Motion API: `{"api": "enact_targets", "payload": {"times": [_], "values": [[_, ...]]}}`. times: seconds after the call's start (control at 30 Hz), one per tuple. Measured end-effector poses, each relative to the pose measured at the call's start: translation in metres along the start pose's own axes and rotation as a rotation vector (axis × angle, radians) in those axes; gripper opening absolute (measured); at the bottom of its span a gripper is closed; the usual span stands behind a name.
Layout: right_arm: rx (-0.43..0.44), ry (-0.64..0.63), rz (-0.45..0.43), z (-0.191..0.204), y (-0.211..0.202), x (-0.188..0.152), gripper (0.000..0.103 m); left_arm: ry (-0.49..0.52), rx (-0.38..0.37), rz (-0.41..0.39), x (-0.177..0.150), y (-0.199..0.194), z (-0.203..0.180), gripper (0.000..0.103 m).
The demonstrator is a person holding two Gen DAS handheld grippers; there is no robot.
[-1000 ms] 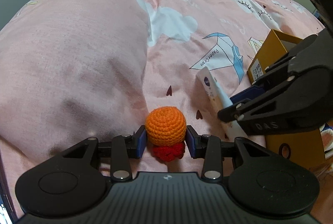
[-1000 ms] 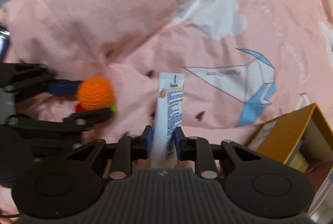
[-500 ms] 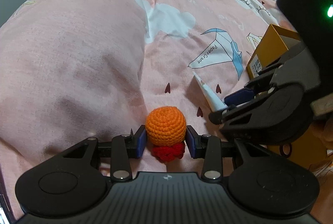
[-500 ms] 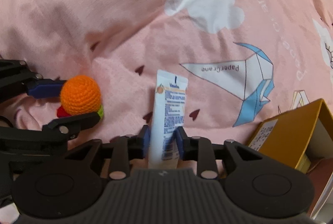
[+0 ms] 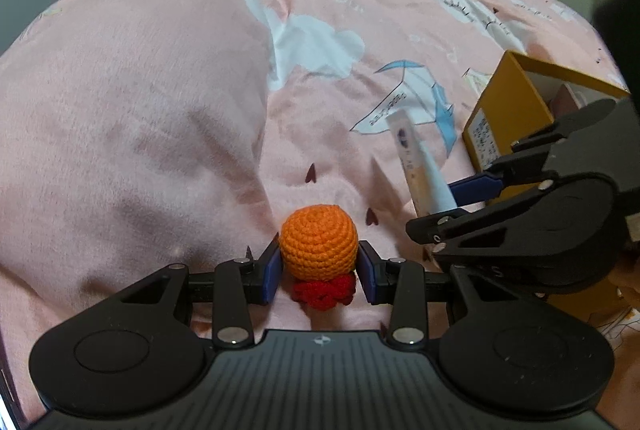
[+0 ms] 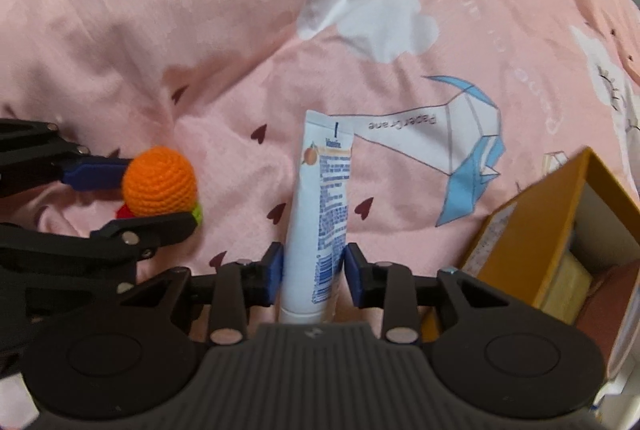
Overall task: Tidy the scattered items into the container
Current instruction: 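Close the right gripper on the Vaseline tube while the left holds the pompom, then lift and carry the tube and pompom over the orange box with both grippers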
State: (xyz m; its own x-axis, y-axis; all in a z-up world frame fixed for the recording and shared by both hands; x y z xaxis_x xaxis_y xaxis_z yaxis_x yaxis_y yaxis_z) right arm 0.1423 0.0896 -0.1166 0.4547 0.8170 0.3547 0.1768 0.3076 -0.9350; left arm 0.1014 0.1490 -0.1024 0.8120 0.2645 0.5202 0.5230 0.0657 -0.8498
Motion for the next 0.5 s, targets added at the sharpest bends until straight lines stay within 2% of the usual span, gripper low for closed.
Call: {"api": "enact_targets", "payload": {"times": [0.13,0.2,0.5], "values": [[0.005,0.007,-0.085,-0.005,-0.027,-0.009,0.033,0.024,0.0,-0.047,0.004,-0.014,-0.007,0.045],[0.014,0.019,-0.13,-0.001,-0.04,-0.015,0.025,0.037,-0.01,-0.069,0.007,-0.023,-0.012,0.045],[0.041,0.112,-0.324,-0.013,-0.103,-0.035,0.025,0.086,-0.05,-0.183,0.024,-0.071,-0.037,0.045]]}}
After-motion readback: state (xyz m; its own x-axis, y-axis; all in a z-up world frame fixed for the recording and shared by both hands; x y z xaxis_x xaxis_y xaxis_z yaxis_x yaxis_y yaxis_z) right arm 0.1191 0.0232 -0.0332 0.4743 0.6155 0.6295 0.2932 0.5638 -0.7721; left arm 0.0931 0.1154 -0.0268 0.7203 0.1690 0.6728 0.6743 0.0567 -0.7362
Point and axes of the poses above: each gripper's, at about its wrist camera, not at the fingertips, and y roughly the way its jaws point, z to its left, x to its top, the point moved 5 cm from there along y, roughly the way its jaws point, and after that the axes turned 2 degrees about x, right-handed, at the moved point
